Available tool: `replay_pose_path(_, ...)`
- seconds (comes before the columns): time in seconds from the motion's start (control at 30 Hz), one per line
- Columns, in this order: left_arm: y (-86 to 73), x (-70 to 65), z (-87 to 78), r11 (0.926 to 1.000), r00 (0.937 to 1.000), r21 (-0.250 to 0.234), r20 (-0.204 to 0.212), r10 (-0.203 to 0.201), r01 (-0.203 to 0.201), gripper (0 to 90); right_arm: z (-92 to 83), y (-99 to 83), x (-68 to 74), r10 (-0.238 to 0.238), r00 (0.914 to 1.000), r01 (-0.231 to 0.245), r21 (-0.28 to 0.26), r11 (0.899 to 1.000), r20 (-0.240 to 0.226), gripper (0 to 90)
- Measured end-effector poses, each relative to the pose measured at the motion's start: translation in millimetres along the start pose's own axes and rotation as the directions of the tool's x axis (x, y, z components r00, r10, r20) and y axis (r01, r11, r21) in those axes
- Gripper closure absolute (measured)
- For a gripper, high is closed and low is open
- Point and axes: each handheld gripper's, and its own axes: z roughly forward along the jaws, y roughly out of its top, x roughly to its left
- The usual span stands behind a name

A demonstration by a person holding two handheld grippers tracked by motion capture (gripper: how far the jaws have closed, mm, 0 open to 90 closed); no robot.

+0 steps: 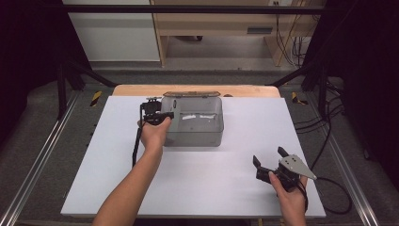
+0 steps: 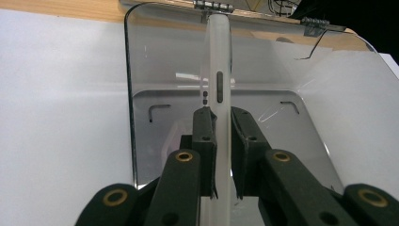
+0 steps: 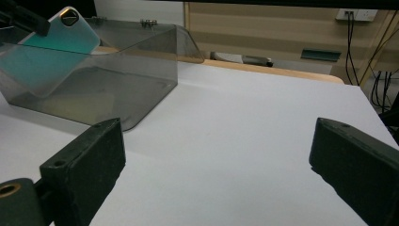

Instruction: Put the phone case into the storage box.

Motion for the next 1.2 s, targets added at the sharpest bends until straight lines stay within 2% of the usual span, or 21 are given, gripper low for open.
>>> replay_pose_path(0.27, 1.8, -1.8, 1.5, 0.9999, 1.0, 0.011, -0.008, 0.0, 0.0, 81.0, -0.7, 0.4, 2.8, -0.027, 0.9996, 0.027, 0.002, 1.0, 0.004, 4.3)
replay_pose_path(0.33, 2.3, -1.3, 1.3, 0.9998, 0.9999, 0.014, 0.0, -0.012, 0.012, 81.0, -0.2, 0.4, 3.2, -0.03, 0.9995, 0.03, 0.001, 1.0, 0.004, 4.3)
replay_pose_path(0.43, 3.4, -0.7, 1.5, 0.9996, 1.0, 0.029, 0.002, -0.001, 0.001, 81.0, 0.0, -2.1, 5.3, -0.045, 0.999, 0.045, 0.017, 0.999, 0.002, 4.2)
replay_pose_path(0.63, 3.9, -0.9, 2.2, 0.9993, 0.9999, 0.037, 0.006, -0.009, 0.009, 81.1, 3.6, -5.7, 4.5, -0.065, 0.9979, 0.064, 0.037, 0.997, 0.008, 4.2)
replay_pose_path(0.73, 4.4, 0.2, 2.7, 0.9991, 0.9998, 0.039, 0.004, -0.017, 0.017, 81.0, 7.5, -7.8, -0.6, -0.038, 0.9991, 0.037, 0.048, 0.998, 0.016, 4.4)
replay_pose_path(0.83, 4.2, 1.0, 1.8, 0.9991, 0.9999, 0.04, -0.011, -0.009, 0.009, 80.9, 4.6, -7.0, -4.8, -0.013, 0.9997, 0.013, 0.033, 0.999, 0.022, 4.5)
replay_pose_path(0.93, 4.5, 0.2, 2.0, 0.999, 0.9997, 0.044, -0.02, -0.011, 0.012, 80.9, 3.1, -6.3, -6.3, -0.01, 0.9996, 0.009, 0.028, 1.0, 0.028, 4.5)
replay_pose_path(1.03, 4.6, -1.5, 1.8, 0.9989, 0.9995, 0.047, -0.032, 0.007, -0.005, 80.9, 0.6, -5.1, -10.1, 0.016, 0.9989, -0.017, 0.017, 1.0, 0.044, 4.5)
replay_pose_path(1.1, 4.2, -3.0, 1.5, 0.9988, 0.9994, 0.048, -0.036, 0.003, -0.001, 80.8, 0.8, -5.2, -11.4, 0.025, 0.9987, -0.026, 0.02, 0.999, 0.045, 4.5)
replay_pose_path(1.2, 4.8, -4.8, 2.4, 0.9984, 0.9992, 0.055, -0.037, 0.012, -0.01, 80.9, 2.2, -4.4, -10.4, 0.022, 0.9989, -0.023, 0.021, 1.0, 0.042, 4.5)
